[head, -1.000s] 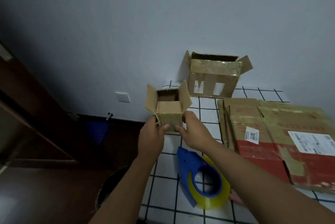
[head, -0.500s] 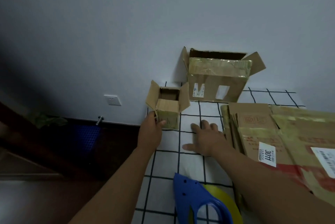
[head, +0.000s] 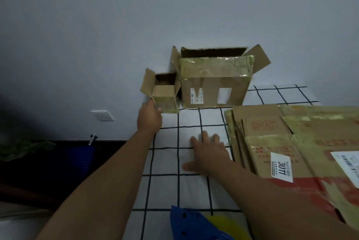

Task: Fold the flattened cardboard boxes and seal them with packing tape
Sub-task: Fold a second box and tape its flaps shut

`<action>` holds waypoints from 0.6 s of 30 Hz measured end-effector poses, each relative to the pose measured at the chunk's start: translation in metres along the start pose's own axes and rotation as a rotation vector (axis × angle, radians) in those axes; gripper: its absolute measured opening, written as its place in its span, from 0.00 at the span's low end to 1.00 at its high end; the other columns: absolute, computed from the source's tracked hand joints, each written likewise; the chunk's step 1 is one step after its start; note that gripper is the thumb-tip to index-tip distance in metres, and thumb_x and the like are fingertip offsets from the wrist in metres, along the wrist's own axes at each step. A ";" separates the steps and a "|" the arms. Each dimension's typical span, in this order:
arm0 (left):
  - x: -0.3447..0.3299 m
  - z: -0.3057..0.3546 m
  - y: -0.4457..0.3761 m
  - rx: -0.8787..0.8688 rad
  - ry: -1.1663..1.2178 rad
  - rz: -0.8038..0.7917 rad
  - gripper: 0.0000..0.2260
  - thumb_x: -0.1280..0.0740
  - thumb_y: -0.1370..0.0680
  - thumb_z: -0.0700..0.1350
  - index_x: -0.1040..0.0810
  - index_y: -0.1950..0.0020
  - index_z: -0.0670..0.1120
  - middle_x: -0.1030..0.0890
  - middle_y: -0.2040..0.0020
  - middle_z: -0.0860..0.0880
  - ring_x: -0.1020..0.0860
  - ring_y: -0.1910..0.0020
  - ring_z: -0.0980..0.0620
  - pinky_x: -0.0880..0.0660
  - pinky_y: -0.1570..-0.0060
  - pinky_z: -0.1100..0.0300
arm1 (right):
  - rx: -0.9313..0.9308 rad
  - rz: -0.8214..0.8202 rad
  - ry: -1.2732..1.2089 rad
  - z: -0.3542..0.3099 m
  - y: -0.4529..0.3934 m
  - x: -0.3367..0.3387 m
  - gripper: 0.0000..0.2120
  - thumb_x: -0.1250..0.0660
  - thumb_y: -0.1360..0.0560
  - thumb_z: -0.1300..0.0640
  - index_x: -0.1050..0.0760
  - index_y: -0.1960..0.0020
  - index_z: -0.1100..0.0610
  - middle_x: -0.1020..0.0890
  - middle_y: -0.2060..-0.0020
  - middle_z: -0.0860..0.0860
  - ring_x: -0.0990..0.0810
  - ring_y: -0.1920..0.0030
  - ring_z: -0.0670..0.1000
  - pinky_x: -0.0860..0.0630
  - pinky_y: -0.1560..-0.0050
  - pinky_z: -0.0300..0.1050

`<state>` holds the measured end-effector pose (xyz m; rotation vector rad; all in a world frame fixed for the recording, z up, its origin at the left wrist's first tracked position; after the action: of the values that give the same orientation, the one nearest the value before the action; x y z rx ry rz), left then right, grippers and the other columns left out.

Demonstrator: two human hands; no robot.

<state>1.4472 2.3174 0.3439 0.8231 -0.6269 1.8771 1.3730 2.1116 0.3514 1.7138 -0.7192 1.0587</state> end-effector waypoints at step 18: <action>0.060 0.009 0.160 0.035 -0.025 -0.195 0.18 0.35 0.20 0.46 0.28 0.32 0.43 0.27 0.39 0.44 0.26 0.39 0.46 0.30 0.40 0.57 | -0.044 -0.016 -0.210 -0.002 0.014 0.020 0.45 0.29 0.33 0.32 0.43 0.24 0.49 0.43 0.25 0.58 0.45 0.26 0.66 0.41 0.28 0.63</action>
<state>1.2851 2.2791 0.3840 0.8984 -0.5116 1.7074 1.3694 2.1089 0.3753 1.8063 -0.8526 0.8531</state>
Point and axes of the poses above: each hand's wrist, its own y-axis away from the middle knuckle, its own x-axis out of the back of the hand, z = x × y, the point moved 1 cm from there along -y, towards the middle knuckle
